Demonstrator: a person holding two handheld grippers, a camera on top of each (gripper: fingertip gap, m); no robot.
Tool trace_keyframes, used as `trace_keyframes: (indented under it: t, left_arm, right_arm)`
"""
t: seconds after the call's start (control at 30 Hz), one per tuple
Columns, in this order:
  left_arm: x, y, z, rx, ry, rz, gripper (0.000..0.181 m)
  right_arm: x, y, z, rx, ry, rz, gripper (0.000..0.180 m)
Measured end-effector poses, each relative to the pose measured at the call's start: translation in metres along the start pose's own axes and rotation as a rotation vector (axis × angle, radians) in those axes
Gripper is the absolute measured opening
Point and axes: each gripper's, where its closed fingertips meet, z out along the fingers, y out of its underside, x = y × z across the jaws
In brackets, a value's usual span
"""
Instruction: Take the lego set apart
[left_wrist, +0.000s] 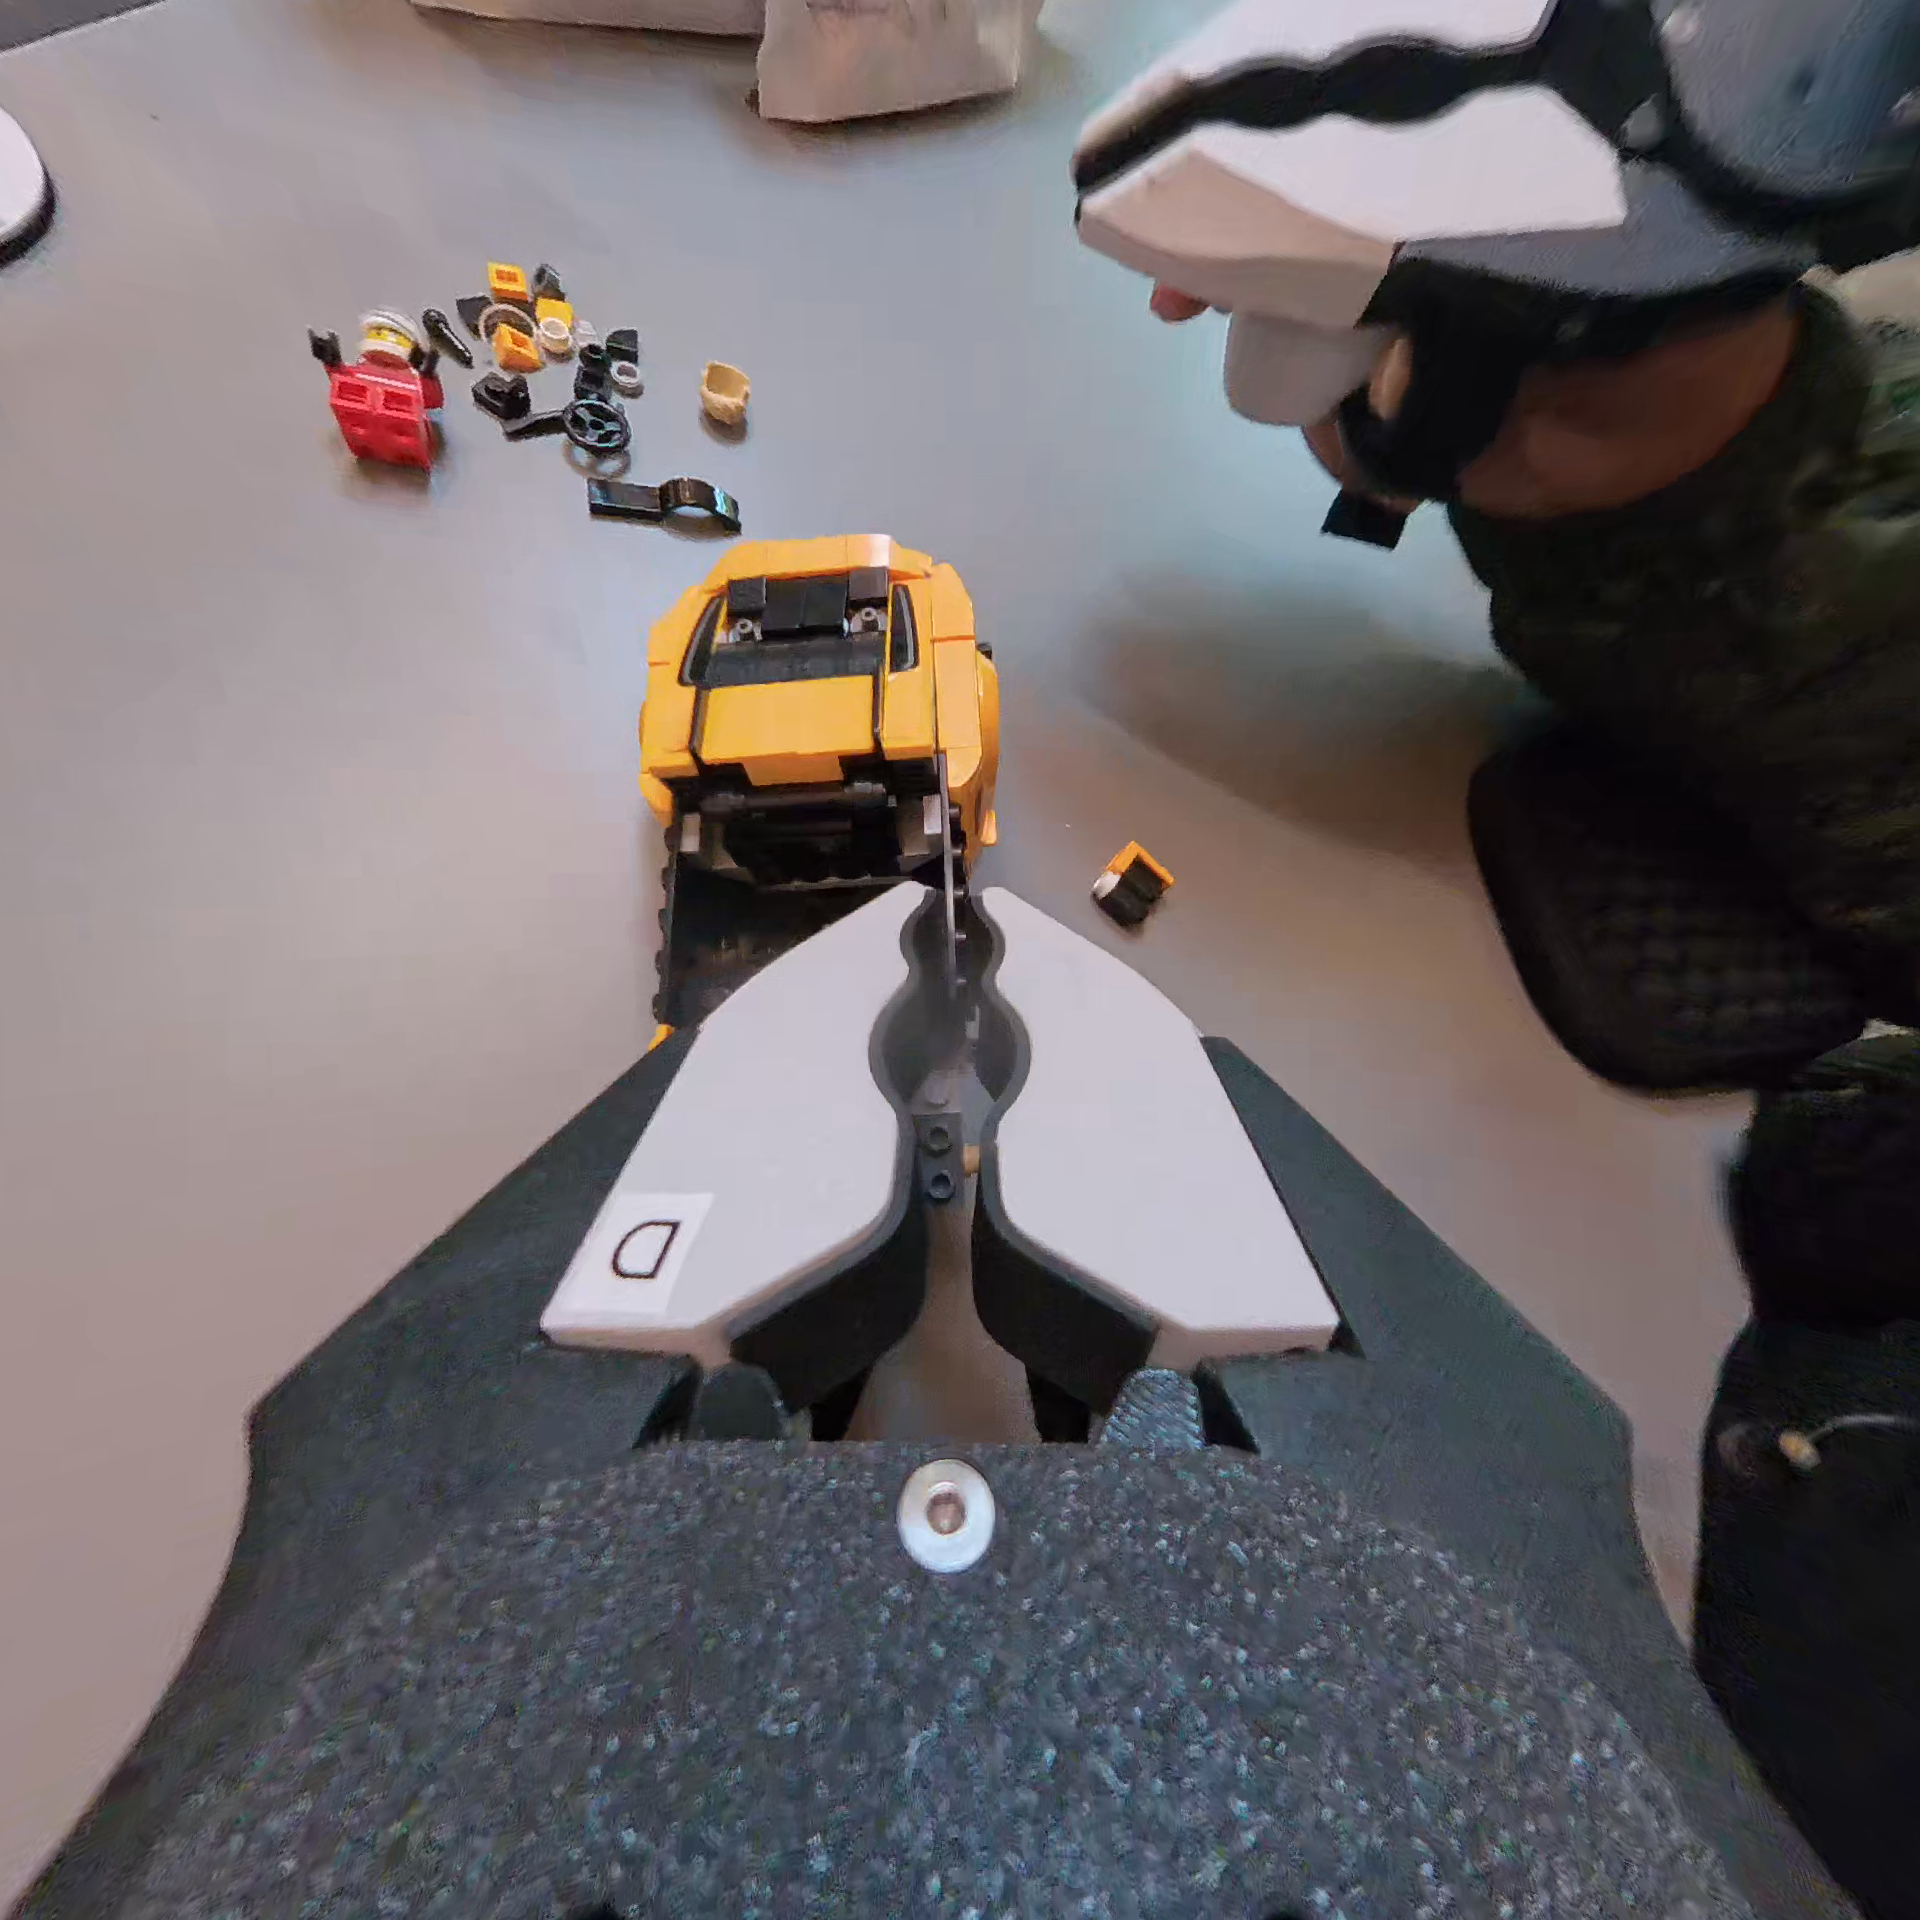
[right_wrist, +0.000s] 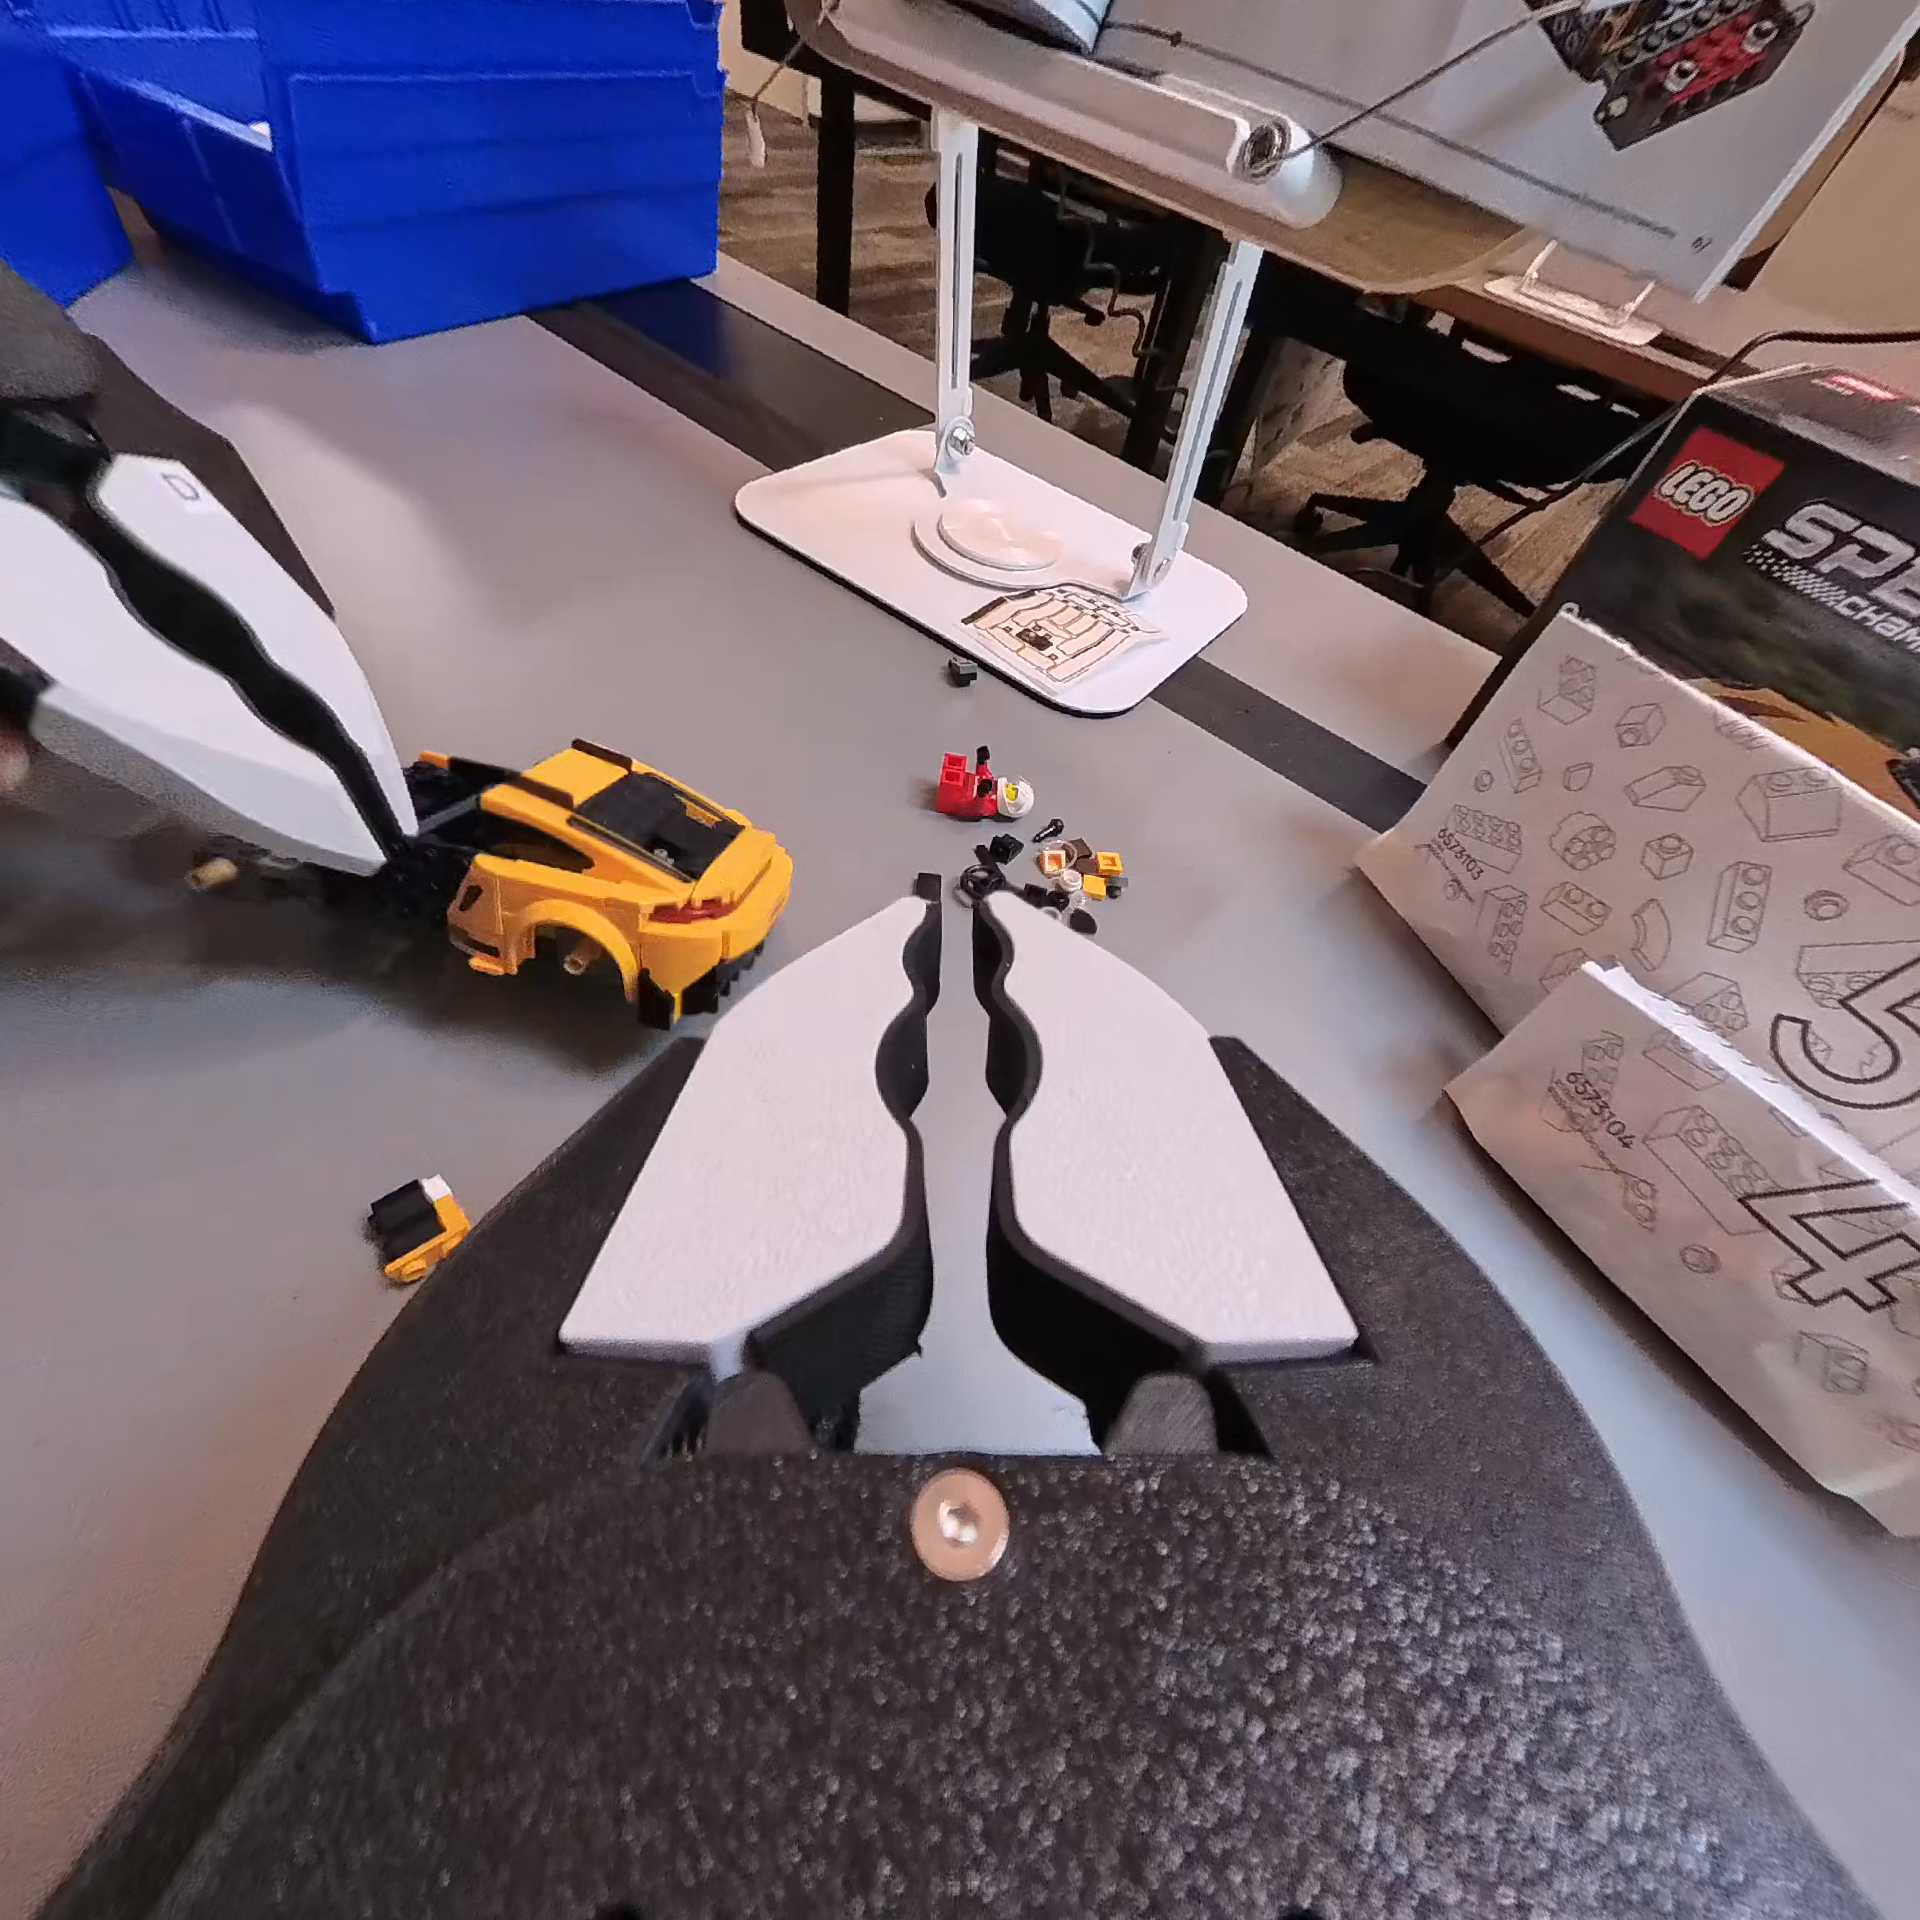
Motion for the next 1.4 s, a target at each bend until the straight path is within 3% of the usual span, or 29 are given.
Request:
trace_keyframes:
  t: [0.3,0.77,0.87,1.0,1.07,1.17,1.4]
  left_arm:
    - [0.003,-0.004,-0.002,0.026,0.029,-0.052,0.003]
    - [-0.002,0.012,0.012,-0.065,-0.094,0.108,0.003]
    - [0.009,0.003,0.006,-0.032,-0.053,0.142,0.018]
    - [-0.013,-0.004,-0.016,-0.036,-0.131,0.176,0.039]
    - [-0.032,0.003,-0.021,-0.051,-0.140,0.131,0.051]
    - [-0.034,0.024,-0.013,-0.111,-0.024,0.018,0.065]
    - [0.001,0.043,0.001,-0.192,0.023,0.129,0.045]
  right_arm:
    - [-0.002,0.001,0.000,-0.002,-0.019,-0.014,0.005]
    - [-0.044,0.030,-0.001,-0.153,-0.277,-0.168,0.011]
    - [-0.048,0.032,0.000,-0.160,-0.293,-0.177,0.012]
    - [-0.054,0.032,0.000,-0.161,-0.315,-0.189,0.012]
    - [-0.064,0.033,0.000,-0.169,-0.343,-0.212,0.012]
    - [-0.082,0.041,0.005,-0.215,-0.384,-0.252,0.012]
    - [-0.079,0.052,0.027,-0.284,-0.315,-0.237,0.017]
